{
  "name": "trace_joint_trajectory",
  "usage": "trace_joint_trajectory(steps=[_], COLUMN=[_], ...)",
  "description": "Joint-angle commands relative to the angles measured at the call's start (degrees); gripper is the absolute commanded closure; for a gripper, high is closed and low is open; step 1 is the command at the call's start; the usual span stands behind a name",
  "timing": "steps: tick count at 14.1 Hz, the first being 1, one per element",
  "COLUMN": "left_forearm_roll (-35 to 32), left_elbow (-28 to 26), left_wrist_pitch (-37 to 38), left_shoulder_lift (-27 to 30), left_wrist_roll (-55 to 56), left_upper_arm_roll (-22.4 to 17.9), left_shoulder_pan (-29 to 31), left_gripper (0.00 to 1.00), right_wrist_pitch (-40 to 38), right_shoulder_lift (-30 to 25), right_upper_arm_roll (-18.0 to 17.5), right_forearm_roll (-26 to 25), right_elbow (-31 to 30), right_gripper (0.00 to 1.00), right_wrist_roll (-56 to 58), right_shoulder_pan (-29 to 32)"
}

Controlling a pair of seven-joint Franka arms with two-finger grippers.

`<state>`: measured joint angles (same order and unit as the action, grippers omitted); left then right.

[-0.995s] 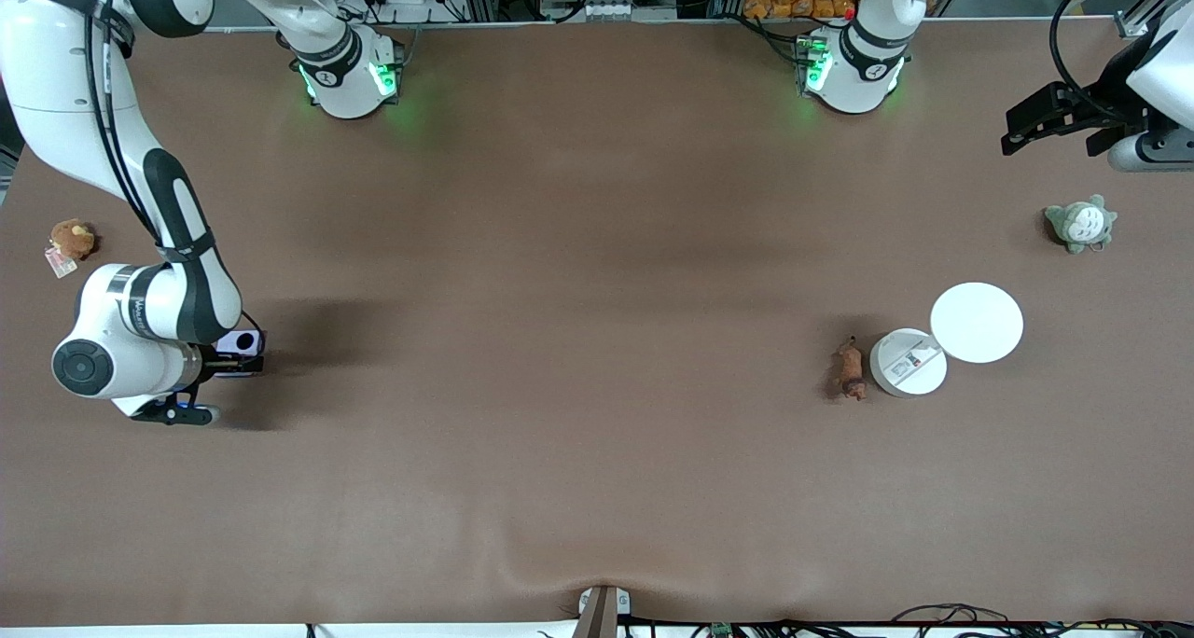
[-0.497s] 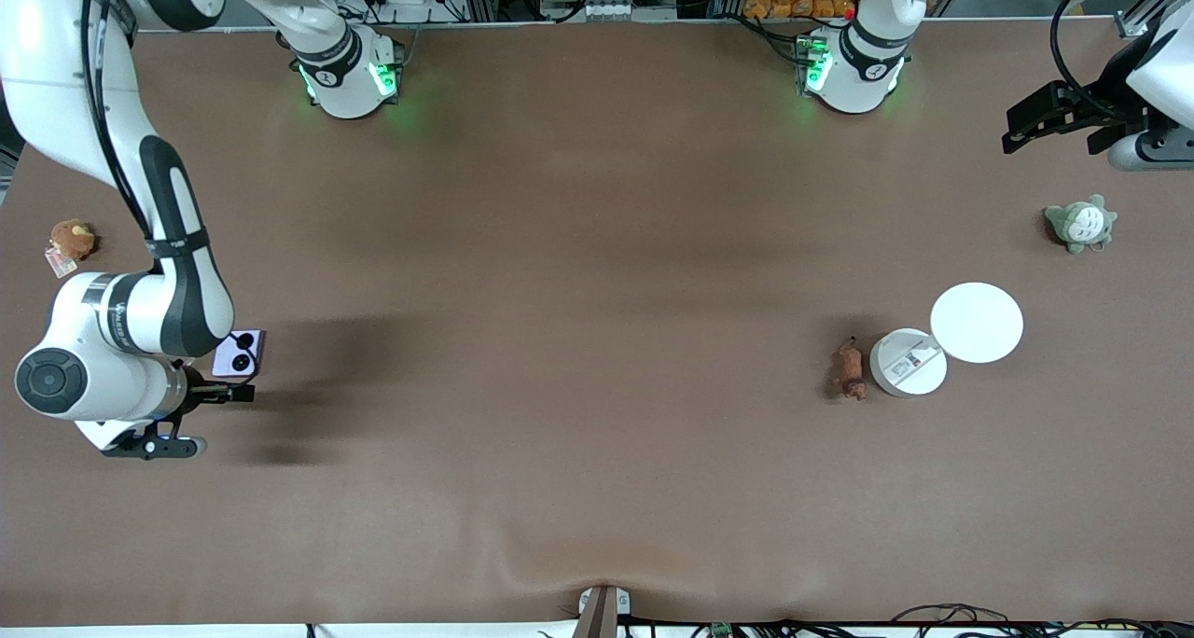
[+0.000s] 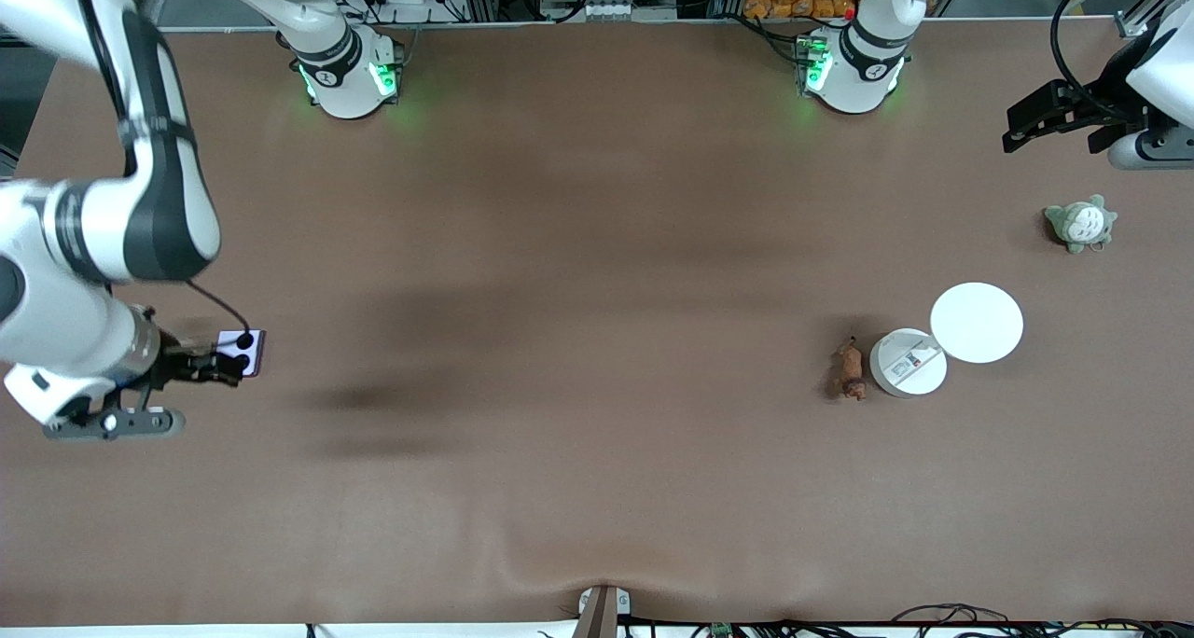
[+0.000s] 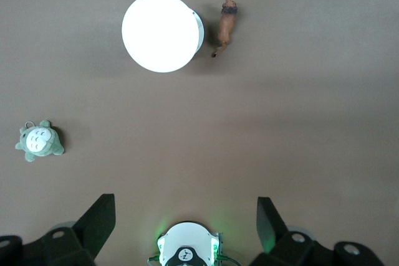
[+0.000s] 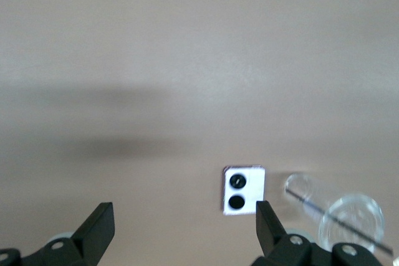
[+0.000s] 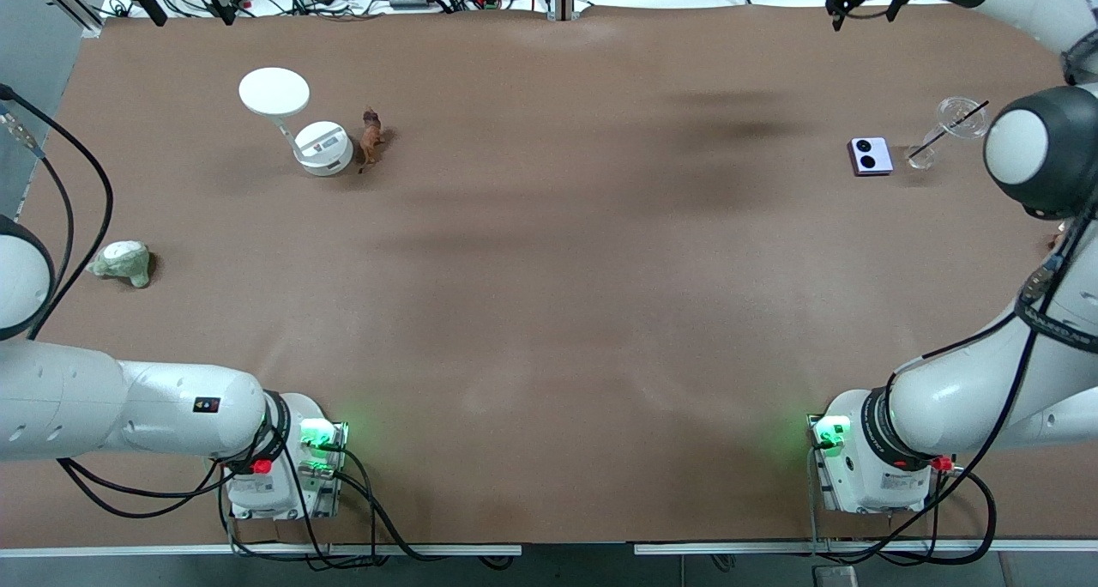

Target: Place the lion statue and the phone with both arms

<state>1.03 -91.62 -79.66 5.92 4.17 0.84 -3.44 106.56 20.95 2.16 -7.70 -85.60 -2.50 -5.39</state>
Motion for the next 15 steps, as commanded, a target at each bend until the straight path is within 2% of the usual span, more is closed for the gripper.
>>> trace_joint_trajectory(steps=[1, 2, 4, 5, 7, 8, 10, 11, 15], left_forearm_roll=[-1.55, -1.55, -1.55, -1.55, -1.55, -1.55, -1.55, -1.55, -1.55], left_elbow=[-0.23, 0.12, 0.21, 0.21, 0.30, 0.38, 0.73, 1.35, 2.14], left_wrist_pitch=[0.82, 0.73, 0.82, 0.82, 0.90, 0.91, 0.91, 0.91, 0.91], left_shoulder_lift=[1.11, 1.11, 1.11, 1.11, 1.20, 1.11, 0.94, 0.76, 0.41], left_wrist_roll=[0.23, 0.31, 0.14, 0.14, -0.04, -0.21, -0.30, -0.21, -0.30], left_upper_arm_roll=[0.30, 0.30, 0.21, 0.21, 0.04, 0.04, 0.04, 0.04, -0.05], left_shoulder_pan=[0.01, 0.01, 0.10, 0.10, 0.19, 0.19, 0.10, 0.10, 0.10], left_gripper=[0.00, 0.00, 0.00, 0.00, 0.00, 0.00, 0.00, 0.00, 0.00], right_wrist_pitch=[0.58, 0.41, -0.65, -1.43, -4.85, -6.26, -12.30, -15.21, -18.13], right_shoulder_lift=[-9.32, -11.35, -16.70, -18.47, -20.41, -21.55, -22.70, -22.97, -25.52], right_upper_arm_roll=[0.04, 0.13, 0.30, 0.39, -0.05, -1.18, -6.53, -7.16, -4.97], right_forearm_roll=[-0.47, 0.14, 4.43, 6.36, 7.09, 7.09, 7.00, 7.00, 6.38], right_elbow=[-9.48, -11.06, -14.14, -14.67, -13.72, -13.02, -10.74, -9.85, -9.93], right_gripper=[0.00, 0.00, 0.00, 0.00, 0.00, 0.00, 0.00, 0.00, 0.00], right_wrist_roll=[-1.63, -1.28, 1.87, 3.19, 3.47, 3.38, 3.03, 3.29, 6.36], right_shoulder_pan=[-0.59, -0.24, 0.55, 1.60, 3.18, 4.32, 9.75, 11.09, 10.40])
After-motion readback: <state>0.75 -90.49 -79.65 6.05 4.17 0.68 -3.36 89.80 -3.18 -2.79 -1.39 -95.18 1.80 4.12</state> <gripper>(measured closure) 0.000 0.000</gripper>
